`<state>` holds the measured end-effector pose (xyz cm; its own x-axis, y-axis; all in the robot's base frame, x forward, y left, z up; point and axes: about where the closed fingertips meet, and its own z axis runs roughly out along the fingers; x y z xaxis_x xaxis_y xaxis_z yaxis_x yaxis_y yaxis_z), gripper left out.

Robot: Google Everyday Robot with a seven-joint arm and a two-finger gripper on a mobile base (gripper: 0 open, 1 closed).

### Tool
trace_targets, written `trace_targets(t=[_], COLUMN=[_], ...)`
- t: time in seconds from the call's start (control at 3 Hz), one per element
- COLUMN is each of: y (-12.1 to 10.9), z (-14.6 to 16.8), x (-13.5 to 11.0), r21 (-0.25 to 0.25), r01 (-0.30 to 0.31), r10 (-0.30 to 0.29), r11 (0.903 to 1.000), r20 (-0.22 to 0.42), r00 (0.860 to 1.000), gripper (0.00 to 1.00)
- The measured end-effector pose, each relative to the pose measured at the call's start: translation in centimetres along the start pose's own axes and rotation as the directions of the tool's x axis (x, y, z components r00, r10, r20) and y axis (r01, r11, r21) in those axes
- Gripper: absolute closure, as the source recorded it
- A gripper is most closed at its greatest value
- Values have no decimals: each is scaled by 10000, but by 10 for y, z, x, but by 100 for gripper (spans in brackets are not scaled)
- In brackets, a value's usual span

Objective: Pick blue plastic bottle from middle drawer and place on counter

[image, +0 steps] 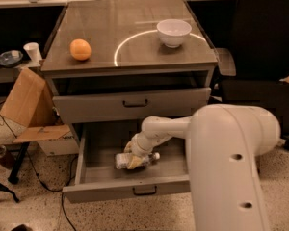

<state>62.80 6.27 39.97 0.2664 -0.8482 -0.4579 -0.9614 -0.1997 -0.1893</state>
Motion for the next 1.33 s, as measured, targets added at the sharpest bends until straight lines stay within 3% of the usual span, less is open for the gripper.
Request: trace_targets(t=[0.67,1.0,1.33], y=[19,-8,-41], z=[-84,-168,-228], x=[22,-17,-55], r21=[796,1273,1473], r01=[-876,-593,-342], r10=[834,480,177], r11=[9930,9901,9885], r20=[550,898,1121], r00=[9950,9948,9935], gripper=[100,100,100])
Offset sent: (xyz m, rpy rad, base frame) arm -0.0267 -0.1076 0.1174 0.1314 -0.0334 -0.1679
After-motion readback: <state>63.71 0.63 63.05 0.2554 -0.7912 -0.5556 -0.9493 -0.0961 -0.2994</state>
